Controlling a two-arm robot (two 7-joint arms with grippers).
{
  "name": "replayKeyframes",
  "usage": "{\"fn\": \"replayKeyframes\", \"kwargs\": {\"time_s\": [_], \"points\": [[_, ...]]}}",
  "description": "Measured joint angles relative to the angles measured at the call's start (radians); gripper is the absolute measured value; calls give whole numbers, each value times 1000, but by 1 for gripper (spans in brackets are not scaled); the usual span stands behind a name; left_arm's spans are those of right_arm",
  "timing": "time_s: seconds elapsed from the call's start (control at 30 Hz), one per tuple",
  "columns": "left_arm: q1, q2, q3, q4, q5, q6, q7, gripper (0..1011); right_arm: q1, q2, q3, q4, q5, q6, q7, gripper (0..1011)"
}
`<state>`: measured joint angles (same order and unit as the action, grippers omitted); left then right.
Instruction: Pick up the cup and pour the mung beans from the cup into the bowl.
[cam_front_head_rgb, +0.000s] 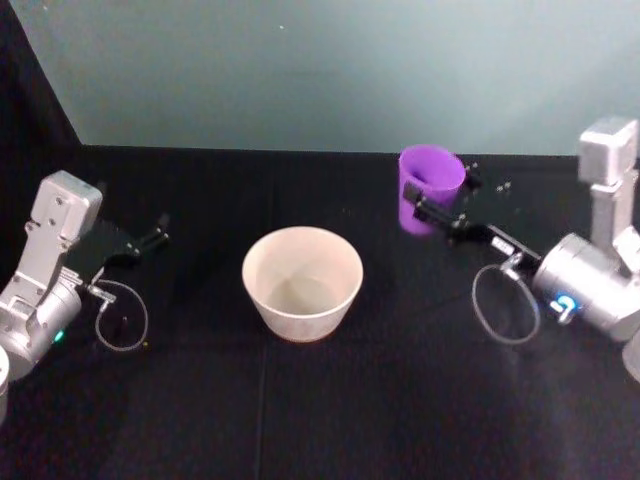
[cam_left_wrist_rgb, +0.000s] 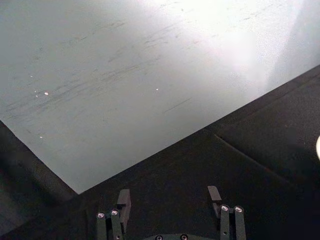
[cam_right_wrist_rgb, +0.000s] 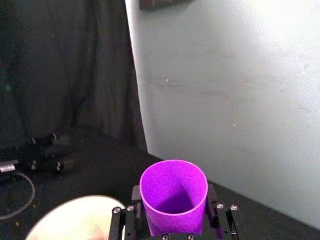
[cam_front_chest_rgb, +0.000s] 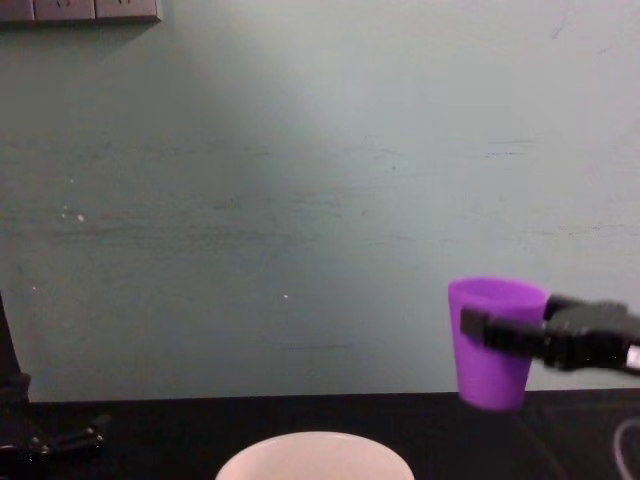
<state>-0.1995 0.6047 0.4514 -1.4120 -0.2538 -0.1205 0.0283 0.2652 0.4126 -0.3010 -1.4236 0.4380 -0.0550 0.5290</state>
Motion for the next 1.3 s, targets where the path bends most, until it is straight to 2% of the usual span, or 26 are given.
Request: {"fn": "replayKeyframes", "kwargs": {"time_s": [0.03,0.13,0.27,0.43,0.57,1.3], "points": [[0,0,0,0,0,0,0,1000,-3,17,8,-38,12,27,-4,736],[0,0,0,0,0,0,0,1000,-7,41,18,-90,25,62,-13,736],[0,0,0,0,0,0,0,1000,-4,86,34,-182,46,140,-34,736],[0,0,0,0,0,0,0,1000,17,127,37,-249,69,218,-46,736],[0,0,0,0,0,0,0,1000,29,141,40,-271,87,254,-54,735],[0,0,0,0,0,0,0,1000,24,132,37,-257,77,235,-51,735]]}}
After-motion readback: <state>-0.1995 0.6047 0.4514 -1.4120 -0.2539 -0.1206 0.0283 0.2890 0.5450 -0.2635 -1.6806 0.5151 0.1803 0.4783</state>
